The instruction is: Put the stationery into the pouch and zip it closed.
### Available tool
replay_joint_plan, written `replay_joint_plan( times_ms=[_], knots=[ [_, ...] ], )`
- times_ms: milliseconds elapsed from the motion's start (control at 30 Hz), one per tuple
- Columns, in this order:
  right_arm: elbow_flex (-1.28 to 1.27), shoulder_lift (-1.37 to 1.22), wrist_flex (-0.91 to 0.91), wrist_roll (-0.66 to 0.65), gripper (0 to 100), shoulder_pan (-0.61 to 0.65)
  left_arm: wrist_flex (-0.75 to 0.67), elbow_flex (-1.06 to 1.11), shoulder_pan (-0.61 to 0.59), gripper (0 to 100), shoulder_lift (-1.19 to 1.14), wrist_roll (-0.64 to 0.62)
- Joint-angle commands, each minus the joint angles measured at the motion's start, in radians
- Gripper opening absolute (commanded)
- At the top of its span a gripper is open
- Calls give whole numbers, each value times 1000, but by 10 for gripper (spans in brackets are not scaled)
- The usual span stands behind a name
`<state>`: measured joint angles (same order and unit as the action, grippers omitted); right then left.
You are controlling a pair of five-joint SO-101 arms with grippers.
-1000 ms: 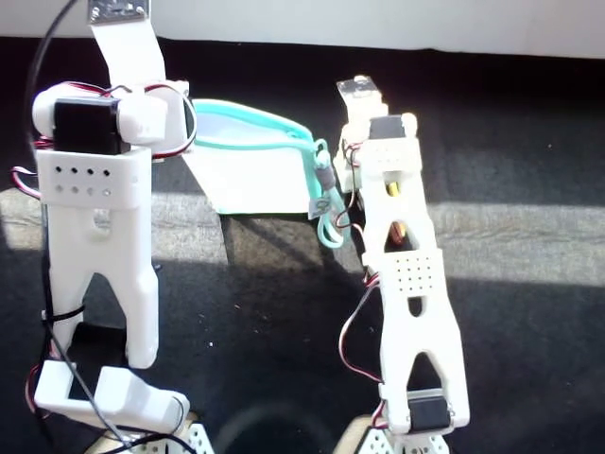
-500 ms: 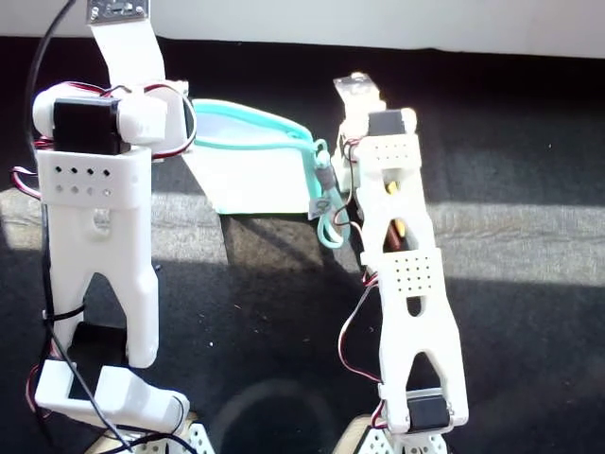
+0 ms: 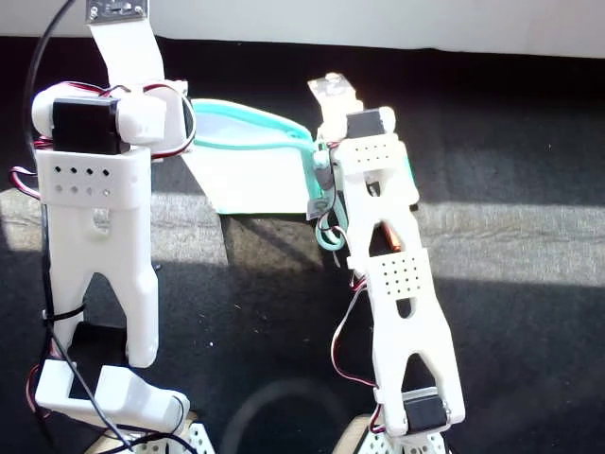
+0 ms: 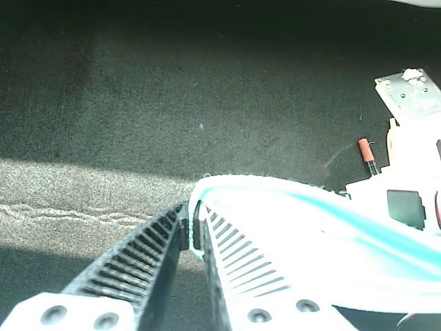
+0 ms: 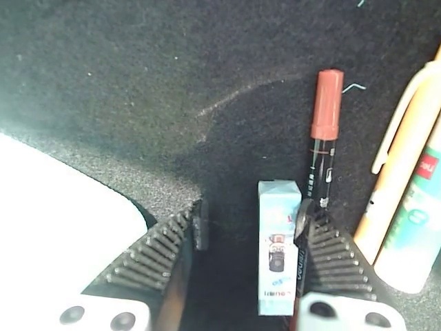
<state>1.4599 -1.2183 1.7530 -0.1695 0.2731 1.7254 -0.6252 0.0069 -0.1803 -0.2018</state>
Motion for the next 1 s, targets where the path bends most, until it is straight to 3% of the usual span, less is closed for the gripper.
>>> replay_joint_plan(
  times_ms=[0,167,333,500,867,967],
  knots=[
    [-65,79,1,-8,209,-1,35,62,-7,9,-35,8],
    [-153,79,-39,-9,209,-47,35,62,-7,9,-35,8],
    [-160,79,-35,-104,195,-47,35,62,-7,9,-35,8],
    [-159,79,-47,-190,4,-48,35,62,-5,9,-35,8],
    [-162,77,-79,-149,176,-47,35,61,-2,9,-35,8],
    [-162,77,-96,-149,162,-47,35,61,-1,9,-35,8]
  ],
)
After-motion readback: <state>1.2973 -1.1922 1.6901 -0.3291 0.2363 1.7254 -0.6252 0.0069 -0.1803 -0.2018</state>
